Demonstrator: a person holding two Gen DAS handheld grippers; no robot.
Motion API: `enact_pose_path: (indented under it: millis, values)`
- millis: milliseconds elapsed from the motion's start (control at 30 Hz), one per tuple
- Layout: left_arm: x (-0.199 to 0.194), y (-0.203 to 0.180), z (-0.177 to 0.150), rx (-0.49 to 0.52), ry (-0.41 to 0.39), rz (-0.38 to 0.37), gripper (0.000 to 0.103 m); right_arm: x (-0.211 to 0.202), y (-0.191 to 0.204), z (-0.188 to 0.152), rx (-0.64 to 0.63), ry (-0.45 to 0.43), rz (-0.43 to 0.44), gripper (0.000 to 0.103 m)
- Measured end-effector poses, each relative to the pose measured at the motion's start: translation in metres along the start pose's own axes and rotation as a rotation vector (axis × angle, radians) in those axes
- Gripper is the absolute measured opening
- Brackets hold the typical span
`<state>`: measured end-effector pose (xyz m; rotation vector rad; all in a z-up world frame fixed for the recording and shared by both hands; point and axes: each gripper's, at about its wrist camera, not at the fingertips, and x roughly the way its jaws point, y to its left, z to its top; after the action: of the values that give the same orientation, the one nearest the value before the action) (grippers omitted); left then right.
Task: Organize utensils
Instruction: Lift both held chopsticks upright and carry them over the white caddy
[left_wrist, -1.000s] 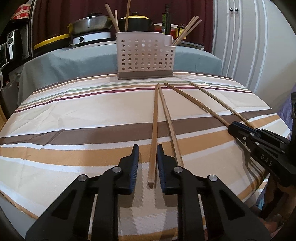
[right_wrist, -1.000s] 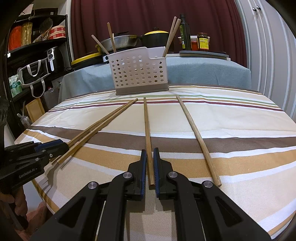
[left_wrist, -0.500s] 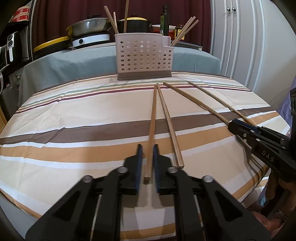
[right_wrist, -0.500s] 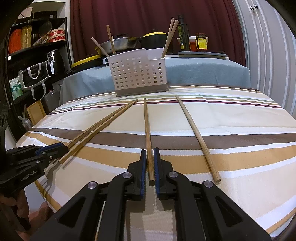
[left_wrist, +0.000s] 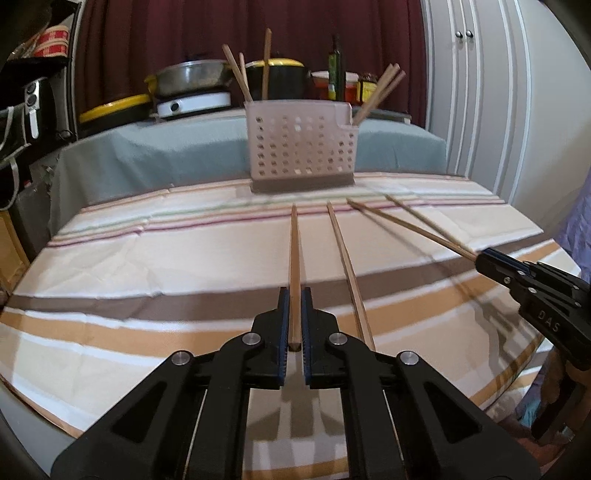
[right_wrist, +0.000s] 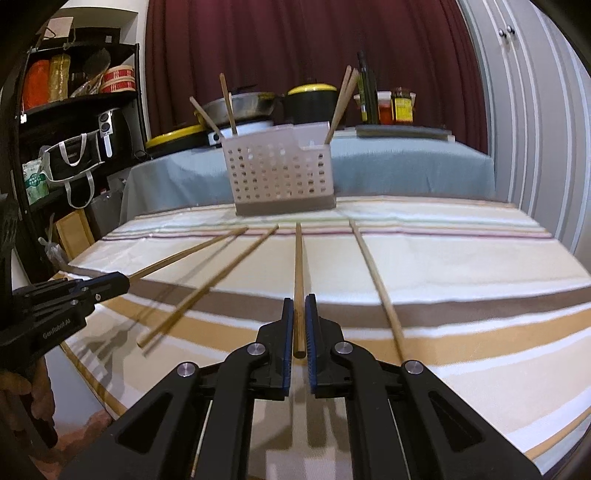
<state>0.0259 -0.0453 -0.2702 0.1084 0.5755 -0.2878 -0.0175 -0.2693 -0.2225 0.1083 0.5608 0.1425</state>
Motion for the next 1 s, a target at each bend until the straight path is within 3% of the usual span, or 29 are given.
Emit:
enact_pose_path:
  millis: [667,1000]
  values:
    - [-0.066,0.028,0.088,-0.033,-0.2,0.063,0.007,-0.052,-0.003,0.086,-0.01,-0.18,-0.045,0.007]
    - [-0.061,0.043,0.126,-0.054,-0.218,0.069,0.006,-0.038,-0.005,0.119,-0.024,-0.191,-0.058,0.007]
